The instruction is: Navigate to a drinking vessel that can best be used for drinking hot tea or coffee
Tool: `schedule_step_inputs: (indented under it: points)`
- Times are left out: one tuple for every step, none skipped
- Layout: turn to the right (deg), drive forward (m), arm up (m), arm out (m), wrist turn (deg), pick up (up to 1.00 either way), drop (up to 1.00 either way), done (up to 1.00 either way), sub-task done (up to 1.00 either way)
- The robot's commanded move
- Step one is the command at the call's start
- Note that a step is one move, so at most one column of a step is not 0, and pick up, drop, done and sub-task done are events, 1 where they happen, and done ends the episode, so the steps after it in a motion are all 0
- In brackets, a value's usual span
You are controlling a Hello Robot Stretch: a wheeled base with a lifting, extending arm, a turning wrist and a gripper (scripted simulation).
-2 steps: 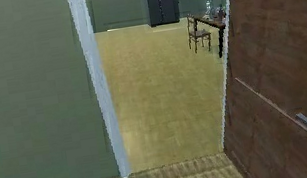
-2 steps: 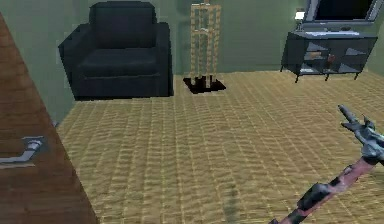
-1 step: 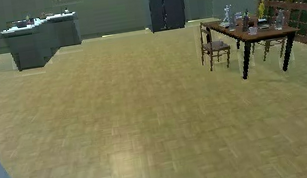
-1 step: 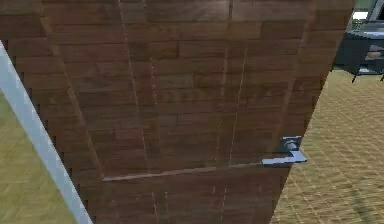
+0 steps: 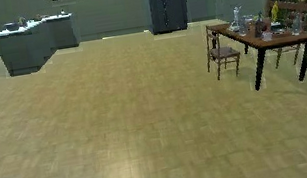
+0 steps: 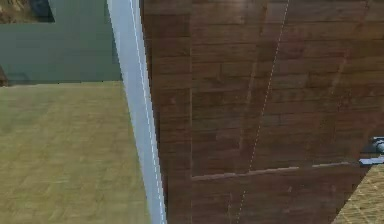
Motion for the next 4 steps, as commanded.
schedule_step_inputs:
  points:
    - [30.0,0.00,0.00,0.00,0.0,0.00,0.00,0.00,0.00]
    - [0.0,1.00,0.00,0.00,0.0,0.00,0.00,0.00,0.00]
    - [0.0,1.00,0.00,0.00,0.0,0.00,0.00,0.00,0.00]
    - [0.0,0.00,0.00,0.00,0.0,0.00,0.00,1.00,0.00]
